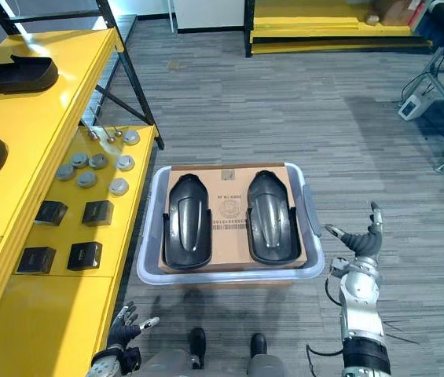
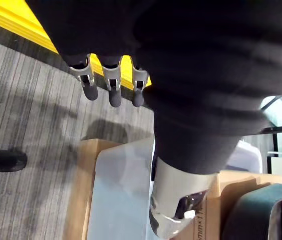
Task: Walk over and take plastic housings, then place them on the shelf
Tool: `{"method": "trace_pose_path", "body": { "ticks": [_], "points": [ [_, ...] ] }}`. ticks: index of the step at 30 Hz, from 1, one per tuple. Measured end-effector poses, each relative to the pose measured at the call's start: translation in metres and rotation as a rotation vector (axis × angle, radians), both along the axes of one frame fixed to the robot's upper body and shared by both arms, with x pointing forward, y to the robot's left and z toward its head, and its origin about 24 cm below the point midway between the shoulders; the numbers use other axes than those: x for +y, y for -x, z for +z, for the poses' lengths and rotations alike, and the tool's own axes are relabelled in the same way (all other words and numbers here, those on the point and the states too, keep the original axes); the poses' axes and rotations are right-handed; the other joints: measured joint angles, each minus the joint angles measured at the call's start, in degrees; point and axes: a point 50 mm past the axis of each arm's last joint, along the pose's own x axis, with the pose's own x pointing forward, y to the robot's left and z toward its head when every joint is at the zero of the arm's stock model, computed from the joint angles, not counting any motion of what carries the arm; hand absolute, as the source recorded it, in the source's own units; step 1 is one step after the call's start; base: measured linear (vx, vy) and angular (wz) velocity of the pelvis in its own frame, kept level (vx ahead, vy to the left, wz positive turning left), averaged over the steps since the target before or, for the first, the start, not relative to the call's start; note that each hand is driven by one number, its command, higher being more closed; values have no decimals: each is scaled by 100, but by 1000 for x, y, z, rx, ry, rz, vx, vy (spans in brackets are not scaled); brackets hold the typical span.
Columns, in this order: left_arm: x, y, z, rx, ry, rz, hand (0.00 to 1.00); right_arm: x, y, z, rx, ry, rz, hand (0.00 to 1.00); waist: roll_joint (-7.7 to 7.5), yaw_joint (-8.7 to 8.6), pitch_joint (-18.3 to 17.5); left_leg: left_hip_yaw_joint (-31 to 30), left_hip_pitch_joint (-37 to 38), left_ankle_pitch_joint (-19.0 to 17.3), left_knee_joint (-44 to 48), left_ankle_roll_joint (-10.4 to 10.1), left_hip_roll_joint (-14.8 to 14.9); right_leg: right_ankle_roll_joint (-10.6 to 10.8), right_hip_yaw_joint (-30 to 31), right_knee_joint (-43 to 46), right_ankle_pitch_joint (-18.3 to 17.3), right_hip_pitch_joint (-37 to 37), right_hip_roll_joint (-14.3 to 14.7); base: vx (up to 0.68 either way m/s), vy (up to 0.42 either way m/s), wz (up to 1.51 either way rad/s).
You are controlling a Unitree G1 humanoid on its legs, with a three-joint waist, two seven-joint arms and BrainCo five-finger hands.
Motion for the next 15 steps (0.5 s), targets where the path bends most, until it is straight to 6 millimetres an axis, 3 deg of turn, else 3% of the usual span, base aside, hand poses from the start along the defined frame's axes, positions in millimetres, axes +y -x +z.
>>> {"method": "trace_pose_path", "body": {
  "ticks": [5, 7, 14, 15],
  "points": [
    [-3, -5, 2, -14, 1, -9, 0, 18, -26, 3, 32, -4, 53, 0, 59, 53, 350, -35, -269, 144, -6, 15, -16, 8, -23, -34, 153, -217, -10, -94, 21, 4],
    [-5, -12, 4, -38, 1, -19, 0, 19, -33, 0, 60, -15, 51, 0, 78, 169, 453, -51, -363, 223, -55, 17, -19, 4, -31, -43, 209, -323, -9, -85, 11, 3],
    [-8, -25, 10, -82, -9, -18, 0, 23, -50, 2, 78, -55, 4, 0, 96, 164, 719, -245, -537, 412, -196, 29, -77, 22, -193, -66, 274, -469, -38, -47, 17, 13],
    [-9, -29, 11, -96, -10, -23, 0, 20, -50, 0, 91, -81, -30, 100, 99, 160, 724, -297, -607, 435, -198, 25, -79, 22, -243, -67, 276, -515, -43, -18, 4, 23]
  ]
}}
